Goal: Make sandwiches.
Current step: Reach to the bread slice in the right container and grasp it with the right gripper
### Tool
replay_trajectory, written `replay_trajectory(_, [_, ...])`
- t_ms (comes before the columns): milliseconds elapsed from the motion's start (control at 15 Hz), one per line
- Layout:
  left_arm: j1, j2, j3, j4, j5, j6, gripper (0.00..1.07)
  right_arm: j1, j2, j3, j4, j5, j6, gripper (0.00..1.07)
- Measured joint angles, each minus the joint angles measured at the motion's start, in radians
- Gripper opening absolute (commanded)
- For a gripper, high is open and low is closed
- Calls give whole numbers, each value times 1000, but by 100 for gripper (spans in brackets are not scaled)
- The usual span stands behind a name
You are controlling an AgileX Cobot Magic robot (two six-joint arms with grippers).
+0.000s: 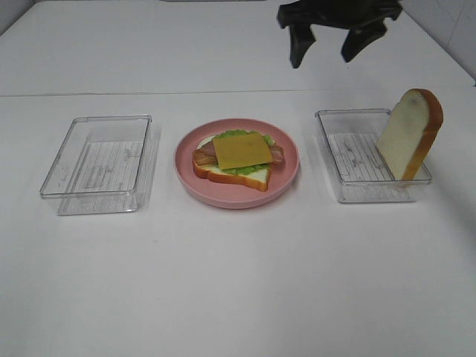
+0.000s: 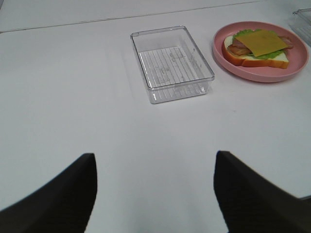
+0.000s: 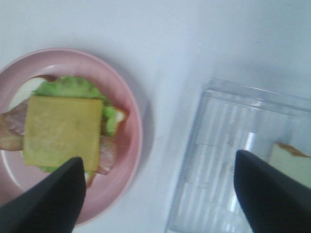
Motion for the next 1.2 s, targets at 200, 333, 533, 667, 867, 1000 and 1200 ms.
replay_trajectory(200, [0,0,0,0,0,0,66,-92,-34,-1,-4,33,0,78])
replay_trajectory(333, [0,0,0,0,0,0,66,-158,-38,-1,-4,35,0,78])
replay_trajectory(533, [0,0,0,0,0,0,66,-225,-38,-1,-7,35,0,78])
replay_trajectory(667, [0,0,0,0,0,0,66,-284,-38,33,2,35,-8,78])
replay_trajectory(867, [0,0,0,0,0,0,66,-302,-38,125,13,37,-35,78])
replay_trajectory(1000, [0,0,0,0,0,0,66,-302,-38,179,30,42,-52,78])
replay_trajectory(1200, [0,0,0,0,0,0,66,-302,-37,220,32,43,-61,78])
